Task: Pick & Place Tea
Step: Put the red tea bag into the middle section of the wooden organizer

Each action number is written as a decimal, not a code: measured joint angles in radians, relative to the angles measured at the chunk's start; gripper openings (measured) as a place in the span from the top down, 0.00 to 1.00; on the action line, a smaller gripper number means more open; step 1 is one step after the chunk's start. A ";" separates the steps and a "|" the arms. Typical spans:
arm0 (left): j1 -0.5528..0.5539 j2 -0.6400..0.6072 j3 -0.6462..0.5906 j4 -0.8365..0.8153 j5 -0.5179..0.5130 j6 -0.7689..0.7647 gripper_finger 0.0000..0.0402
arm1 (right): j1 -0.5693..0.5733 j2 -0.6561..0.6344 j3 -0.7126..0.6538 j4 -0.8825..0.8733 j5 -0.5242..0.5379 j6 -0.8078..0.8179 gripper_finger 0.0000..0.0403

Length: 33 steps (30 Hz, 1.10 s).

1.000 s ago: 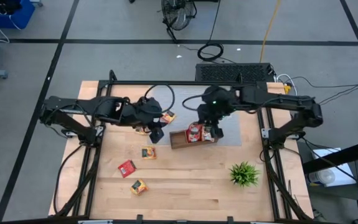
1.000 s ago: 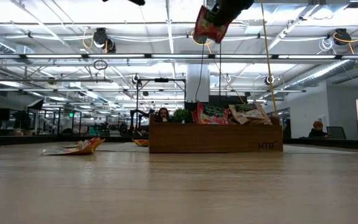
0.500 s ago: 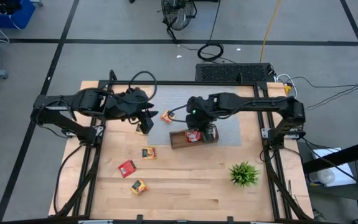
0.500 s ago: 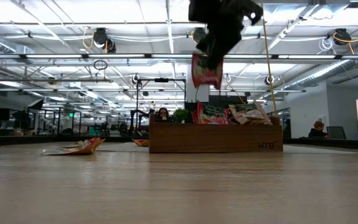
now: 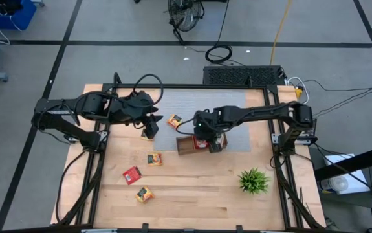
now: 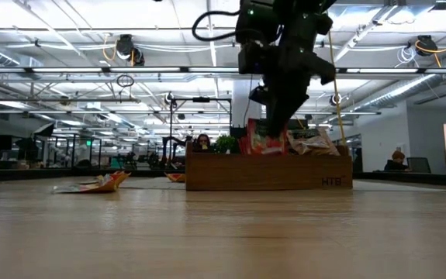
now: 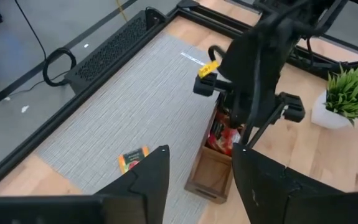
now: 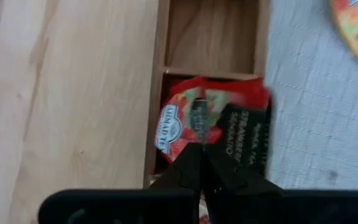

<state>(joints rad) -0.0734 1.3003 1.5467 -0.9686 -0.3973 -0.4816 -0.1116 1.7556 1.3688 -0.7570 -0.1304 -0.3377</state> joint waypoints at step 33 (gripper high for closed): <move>0.000 0.001 0.001 0.000 0.033 0.032 0.60 | 0.041 -0.104 -0.002 0.016 0.082 0.102 0.77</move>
<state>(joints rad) -0.0731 1.3010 1.5475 -0.9684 -0.3641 -0.4496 -0.0704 1.6519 1.3670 -0.7407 -0.0483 -0.2353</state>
